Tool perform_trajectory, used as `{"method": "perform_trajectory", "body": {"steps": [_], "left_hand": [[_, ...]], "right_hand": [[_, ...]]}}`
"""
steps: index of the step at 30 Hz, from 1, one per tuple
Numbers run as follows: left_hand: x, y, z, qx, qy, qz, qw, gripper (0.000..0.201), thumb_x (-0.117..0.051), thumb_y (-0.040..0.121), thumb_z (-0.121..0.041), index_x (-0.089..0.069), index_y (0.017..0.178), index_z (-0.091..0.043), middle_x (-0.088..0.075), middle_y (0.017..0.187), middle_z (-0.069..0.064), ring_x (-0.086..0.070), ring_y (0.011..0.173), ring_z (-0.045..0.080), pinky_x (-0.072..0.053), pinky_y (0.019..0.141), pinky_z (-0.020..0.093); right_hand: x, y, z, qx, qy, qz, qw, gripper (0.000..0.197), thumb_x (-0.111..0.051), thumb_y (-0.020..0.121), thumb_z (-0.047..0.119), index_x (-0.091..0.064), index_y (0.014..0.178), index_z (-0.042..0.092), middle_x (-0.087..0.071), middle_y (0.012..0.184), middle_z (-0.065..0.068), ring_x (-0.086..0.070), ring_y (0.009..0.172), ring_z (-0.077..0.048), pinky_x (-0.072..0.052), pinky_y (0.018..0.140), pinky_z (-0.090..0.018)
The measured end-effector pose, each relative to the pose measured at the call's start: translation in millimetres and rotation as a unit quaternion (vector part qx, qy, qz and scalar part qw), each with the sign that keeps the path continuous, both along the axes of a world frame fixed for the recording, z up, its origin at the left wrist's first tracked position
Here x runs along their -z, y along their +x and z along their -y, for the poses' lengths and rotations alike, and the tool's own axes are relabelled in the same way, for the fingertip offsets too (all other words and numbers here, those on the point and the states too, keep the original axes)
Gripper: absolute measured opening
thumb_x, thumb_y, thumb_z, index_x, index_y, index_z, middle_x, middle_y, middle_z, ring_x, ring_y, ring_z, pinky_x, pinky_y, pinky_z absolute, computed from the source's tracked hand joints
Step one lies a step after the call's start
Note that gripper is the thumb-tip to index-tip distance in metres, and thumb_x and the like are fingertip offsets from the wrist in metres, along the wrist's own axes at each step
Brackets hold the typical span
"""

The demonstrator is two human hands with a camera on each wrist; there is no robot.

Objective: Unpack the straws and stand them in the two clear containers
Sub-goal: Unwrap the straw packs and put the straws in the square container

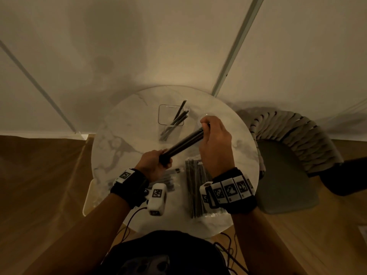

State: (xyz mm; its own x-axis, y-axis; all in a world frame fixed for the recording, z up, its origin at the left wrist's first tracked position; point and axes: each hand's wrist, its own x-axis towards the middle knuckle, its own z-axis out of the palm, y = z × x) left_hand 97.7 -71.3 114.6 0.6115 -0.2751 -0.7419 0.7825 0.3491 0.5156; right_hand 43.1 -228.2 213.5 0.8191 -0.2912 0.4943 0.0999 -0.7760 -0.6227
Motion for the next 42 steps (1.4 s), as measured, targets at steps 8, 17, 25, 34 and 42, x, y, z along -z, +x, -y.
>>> {"method": "perform_trajectory", "body": {"steps": [8, 17, 25, 34, 42], "left_hand": [[1, 14, -8, -0.068, 0.015, 0.041, 0.997, 0.024, -0.03, 0.104, -0.002, -0.048, 0.089, 0.001, -0.044, 0.09, 0.015, -0.039, 0.065, 0.024, -0.029, 0.057, 0.033], [-36, 76, 3, -0.067, -0.042, 0.139, 0.987, 0.029, -0.033, 0.103, -0.01, -0.057, 0.107, 0.005, -0.063, 0.091, 0.021, -0.061, 0.075, 0.03, -0.05, 0.066, 0.035], [-13, 134, 4, 0.033, 0.254, 0.276, 0.926, 0.025, -0.055, 0.091, -0.019, -0.064, 0.113, -0.011, -0.067, 0.106, 0.011, -0.062, 0.092, 0.025, -0.054, 0.072, 0.036], [28, 148, 9, 0.252, 0.458, 0.371, 0.767, 0.06, -0.054, 0.097, -0.032, -0.033, 0.151, -0.016, -0.045, 0.146, 0.012, -0.053, 0.125, 0.029, -0.038, 0.109, 0.037], [33, 147, 11, 0.233, 0.423, 0.349, 0.803, 0.056, -0.049, 0.098, -0.025, -0.034, 0.151, -0.029, -0.053, 0.142, 0.005, -0.053, 0.125, 0.026, -0.039, 0.104, 0.033]], "right_hand": [[-9, 9, 9, -0.022, 0.153, -0.115, 0.981, 0.014, -0.054, 0.1, 0.009, -0.067, 0.105, 0.011, -0.067, 0.085, -0.011, -0.066, 0.064, -0.021, -0.055, 0.059, -0.021], [-62, 67, 39, -0.033, 0.108, -0.066, 0.991, 0.015, -0.055, 0.098, 0.003, -0.068, 0.099, 0.011, -0.068, 0.082, -0.012, -0.067, 0.061, -0.024, -0.059, 0.062, -0.029], [-69, 124, 72, 0.0, 0.082, -0.061, 0.995, 0.016, -0.053, 0.097, 0.002, -0.068, 0.103, 0.005, -0.068, 0.092, -0.017, -0.066, 0.066, -0.025, -0.058, 0.059, -0.023], [21, 177, 59, -0.014, 0.035, -0.187, 0.982, 0.018, -0.053, 0.093, -0.001, -0.067, 0.103, -0.001, -0.067, 0.095, -0.016, -0.065, 0.089, -0.031, -0.054, 0.084, -0.031], [87, 187, 32, -0.076, -0.183, -0.251, 0.947, 0.039, -0.043, 0.09, 0.002, -0.059, 0.125, 0.006, -0.06, 0.124, -0.01, -0.048, 0.112, -0.031, -0.039, 0.096, -0.034]]}}
